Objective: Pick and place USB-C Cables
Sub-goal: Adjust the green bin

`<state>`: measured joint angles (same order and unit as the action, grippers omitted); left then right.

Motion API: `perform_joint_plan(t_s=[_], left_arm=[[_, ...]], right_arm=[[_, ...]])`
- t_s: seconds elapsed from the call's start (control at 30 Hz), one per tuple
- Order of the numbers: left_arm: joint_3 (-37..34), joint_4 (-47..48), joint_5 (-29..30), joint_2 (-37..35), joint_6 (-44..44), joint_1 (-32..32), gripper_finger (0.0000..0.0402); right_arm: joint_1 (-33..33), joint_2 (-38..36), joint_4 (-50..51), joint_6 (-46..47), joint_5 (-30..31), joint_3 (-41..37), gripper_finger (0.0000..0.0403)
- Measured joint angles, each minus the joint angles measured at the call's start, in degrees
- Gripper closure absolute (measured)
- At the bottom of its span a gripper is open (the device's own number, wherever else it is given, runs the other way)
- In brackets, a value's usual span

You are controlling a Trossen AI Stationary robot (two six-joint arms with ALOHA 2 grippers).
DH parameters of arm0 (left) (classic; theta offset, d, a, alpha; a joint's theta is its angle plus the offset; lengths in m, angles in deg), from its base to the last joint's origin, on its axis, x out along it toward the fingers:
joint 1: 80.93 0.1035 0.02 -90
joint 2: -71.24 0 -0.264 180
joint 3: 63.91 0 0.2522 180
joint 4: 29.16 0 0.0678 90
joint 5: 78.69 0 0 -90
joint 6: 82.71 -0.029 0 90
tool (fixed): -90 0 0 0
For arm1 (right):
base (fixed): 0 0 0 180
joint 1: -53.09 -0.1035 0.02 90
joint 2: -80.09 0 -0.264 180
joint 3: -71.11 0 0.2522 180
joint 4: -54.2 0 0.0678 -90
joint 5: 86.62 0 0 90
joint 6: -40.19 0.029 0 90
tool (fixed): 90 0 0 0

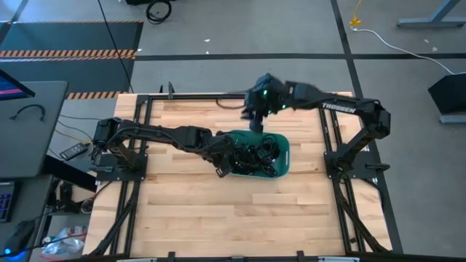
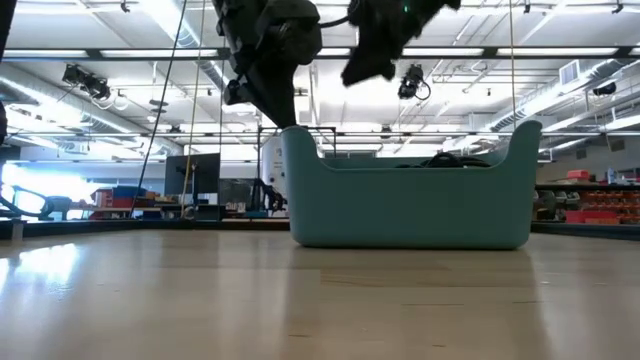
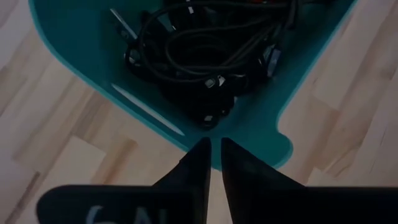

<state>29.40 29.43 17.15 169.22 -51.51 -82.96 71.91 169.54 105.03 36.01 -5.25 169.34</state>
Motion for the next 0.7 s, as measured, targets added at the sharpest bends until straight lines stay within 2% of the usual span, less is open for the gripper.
perform_joint_plan(t_s=[0.17, 0.3, 0.43, 0.57, 0.7], left_arm=[[0.02, 0.24, -0.04, -0.05, -2.3, -0.02, 0.0358], [0.02, 2.01, 0.25, -0.07, -6.33, 0.0, 0.0358], [0.02, 2.28, 3.52, -0.07, -9.39, -0.01, 0.0358], [0.04, 2.3, 4.23, -0.09, -9.2, 1.18, 0.0358], [0.04, 2.42, 0.22, -0.09, -9.06, 3.43, 0.0345]], right_arm=[[2.32, 0.0, 8.7, -4.64, 5.38, 12.73, 0.0293], [4.28, 0.0, 13.45, -5.32, 5.63, 22.47, 0.0293], [5.17, -0.03, 17.59, -6.1, 5.61, 31.14, 0.0293], [5.33, -0.03, 20.71, -6.12, 5.63, 37.08, 0.0293], [5.33, -0.03, 24.15, -6.12, 5.62, 40.63, 0.0293]])
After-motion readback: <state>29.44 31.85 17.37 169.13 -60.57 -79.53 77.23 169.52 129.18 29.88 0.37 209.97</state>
